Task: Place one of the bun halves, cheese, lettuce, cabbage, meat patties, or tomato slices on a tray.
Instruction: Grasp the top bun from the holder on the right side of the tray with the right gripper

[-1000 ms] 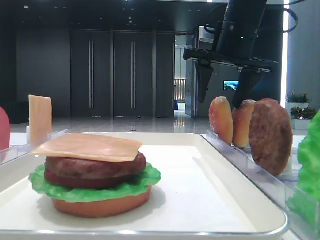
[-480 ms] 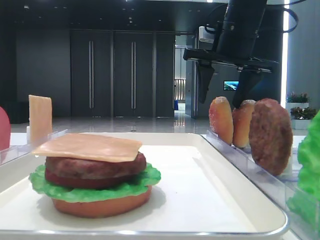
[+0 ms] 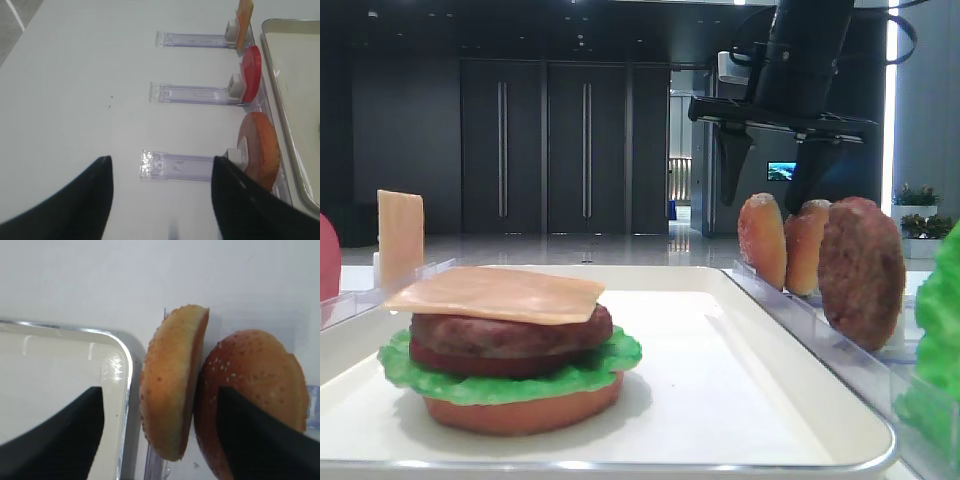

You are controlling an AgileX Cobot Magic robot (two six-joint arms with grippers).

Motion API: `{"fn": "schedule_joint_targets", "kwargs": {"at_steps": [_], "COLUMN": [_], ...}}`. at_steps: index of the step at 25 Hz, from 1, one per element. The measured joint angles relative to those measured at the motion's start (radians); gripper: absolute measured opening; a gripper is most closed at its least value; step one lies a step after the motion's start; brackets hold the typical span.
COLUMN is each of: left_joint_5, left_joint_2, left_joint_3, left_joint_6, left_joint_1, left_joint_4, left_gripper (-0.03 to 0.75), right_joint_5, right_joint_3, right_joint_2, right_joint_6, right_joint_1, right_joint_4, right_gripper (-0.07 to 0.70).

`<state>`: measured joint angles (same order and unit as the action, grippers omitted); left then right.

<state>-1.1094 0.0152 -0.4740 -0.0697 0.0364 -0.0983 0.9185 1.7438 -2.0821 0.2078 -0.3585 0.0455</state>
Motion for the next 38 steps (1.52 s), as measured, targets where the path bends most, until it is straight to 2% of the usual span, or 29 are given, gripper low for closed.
{"fn": "schedule_joint_targets", "kwargs": {"at_steps": [20, 33, 38], "left_joint_5": [0.000, 0.000, 0.000], "left_joint_2": [0.000, 0.000, 0.000], "left_joint_3": [0.000, 0.000, 0.000], "left_joint_6": [0.000, 0.000, 0.000], "left_joint_1": [0.000, 0.000, 0.000], "left_joint_4": [0.000, 0.000, 0.000], "left_gripper": [0.471, 0.471, 0.471], "right_joint_5": [0.005, 0.018, 0.020], "right_joint_3": [0.000, 0.000, 0.000], "right_joint_2": [0.000, 0.000, 0.000], "right_joint_6": [-0.018, -0.022, -0.023], "right_joint_1": [0.000, 0.001, 0.001], "right_joint_4": [0.000, -0.024, -0.025], "right_gripper": [0.447, 0.267, 0.230]}}
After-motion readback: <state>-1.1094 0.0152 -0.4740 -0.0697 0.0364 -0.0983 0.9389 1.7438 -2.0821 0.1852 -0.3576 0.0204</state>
